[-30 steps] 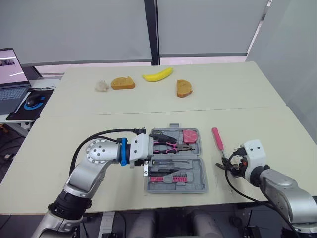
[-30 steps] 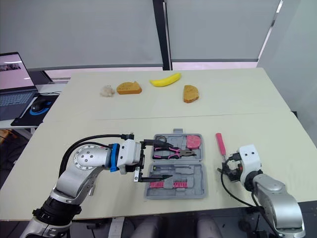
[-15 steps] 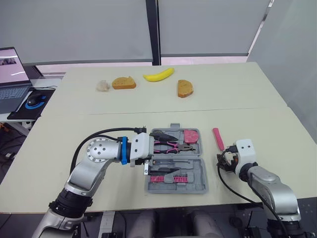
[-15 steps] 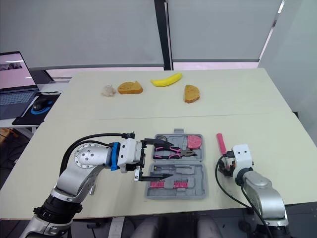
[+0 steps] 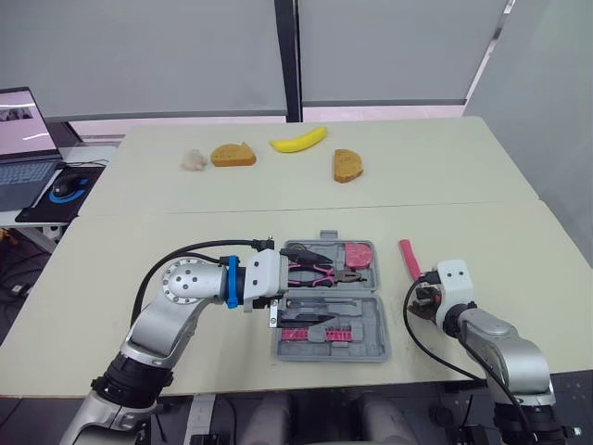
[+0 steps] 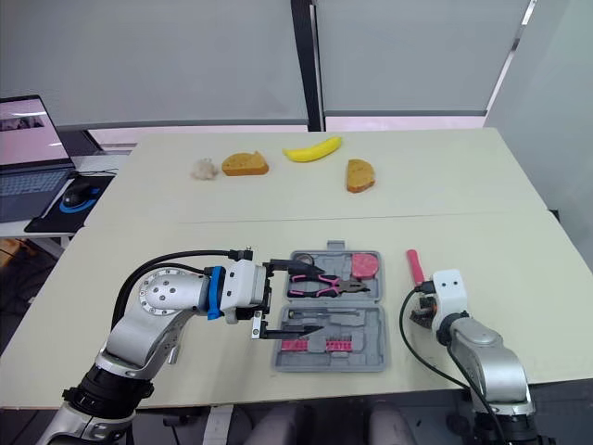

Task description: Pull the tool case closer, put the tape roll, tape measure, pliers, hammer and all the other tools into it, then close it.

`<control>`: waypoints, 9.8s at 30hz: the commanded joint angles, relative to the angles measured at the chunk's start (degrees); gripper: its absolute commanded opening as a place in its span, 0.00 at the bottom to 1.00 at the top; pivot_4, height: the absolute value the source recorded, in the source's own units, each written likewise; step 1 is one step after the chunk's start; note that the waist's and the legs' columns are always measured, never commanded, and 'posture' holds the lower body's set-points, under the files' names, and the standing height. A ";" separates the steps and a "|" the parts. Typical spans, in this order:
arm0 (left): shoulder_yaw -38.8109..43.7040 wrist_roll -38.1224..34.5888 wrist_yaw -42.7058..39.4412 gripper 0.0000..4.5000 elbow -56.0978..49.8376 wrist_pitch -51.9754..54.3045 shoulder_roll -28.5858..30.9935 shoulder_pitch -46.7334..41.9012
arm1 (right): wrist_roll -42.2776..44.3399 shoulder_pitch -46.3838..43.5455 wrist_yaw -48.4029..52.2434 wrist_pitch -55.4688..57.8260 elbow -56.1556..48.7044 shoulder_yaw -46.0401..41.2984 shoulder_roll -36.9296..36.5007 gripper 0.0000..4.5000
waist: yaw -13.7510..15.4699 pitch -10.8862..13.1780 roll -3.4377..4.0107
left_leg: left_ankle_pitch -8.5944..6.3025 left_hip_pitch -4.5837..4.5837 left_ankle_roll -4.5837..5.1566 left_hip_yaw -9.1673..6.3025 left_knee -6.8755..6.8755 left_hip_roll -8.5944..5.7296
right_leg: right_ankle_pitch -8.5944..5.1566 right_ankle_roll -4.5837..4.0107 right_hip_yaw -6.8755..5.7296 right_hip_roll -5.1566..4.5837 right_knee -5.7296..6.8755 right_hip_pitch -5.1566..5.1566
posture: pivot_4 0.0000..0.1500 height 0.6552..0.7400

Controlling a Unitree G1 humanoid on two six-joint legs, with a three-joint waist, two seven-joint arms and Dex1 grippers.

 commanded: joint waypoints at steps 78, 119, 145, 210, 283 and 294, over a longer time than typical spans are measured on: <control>11.61 1.62 -7.81 1.00 2.25 -12.54 18.24 16.87 | -15.79 -26.83 47.55 -14.52 1.35 44.47 -19.45 0.20 | 0.04 0.11 -0.09 | -0.02 -0.15 -0.03 -0.07 -0.04 0.03 | -0.01 -0.03 -0.10 -0.06 -0.06 -0.26 | 1.00 1.00; 10.55 1.78 -5.32 1.00 2.12 -12.00 17.18 15.47 | -18.01 -22.06 43.33 -25.38 10.99 43.44 -13.54 0.01 | 0.02 0.02 -0.17 | -0.04 0.06 -0.05 -0.09 -0.05 0.03 | -0.01 -0.03 -0.09 -0.04 -0.05 -0.24 | 1.00 1.00; 39.73 -7.54 21.45 1.00 13.88 5.93 8.48 23.64 | -6.22 -0.59 35.66 -38.86 -2.87 0.28 -23.79 0.01 | 1.34 -0.32 -0.51 | -0.17 0.06 -0.23 -0.18 -0.04 0.00 | -0.01 -0.02 -0.08 -0.03 -0.13 -0.17 | 1.00 1.00; 28.86 -3.63 45.33 0.74 21.06 31.56 -6.73 12.84 | 12.27 -14.44 45.01 -28.15 -13.11 14.24 -27.05 1.00 | 2.54 -0.43 -0.81 | -0.34 0.05 -0.36 -0.11 0.06 0.21 | -0.13 -0.22 -0.21 0.00 -0.09 -0.07 | 1.00 1.00; -6.57 21.92 -18.66 1.00 47.71 -56.17 20.13 -19.97 | 16.61 -9.72 36.15 -14.92 -23.94 13.63 -26.77 1.00 | 2.83 -0.19 -0.59 | -0.35 -0.43 -0.39 -0.10 -0.15 0.21 | -0.15 -0.47 -0.35 -0.04 -0.31 -0.42 | 1.00 1.00; -25.16 39.73 -14.49 1.00 79.52 -86.25 5.39 -42.50 | 18.56 -10.70 33.27 -11.03 -26.54 14.92 -25.72 1.00 | 0.36 0.00 -0.93 | -0.32 -0.93 -0.30 -0.23 0.30 0.01 | -0.09 -0.28 -0.50 0.01 0.00 -0.79 | 1.00 1.00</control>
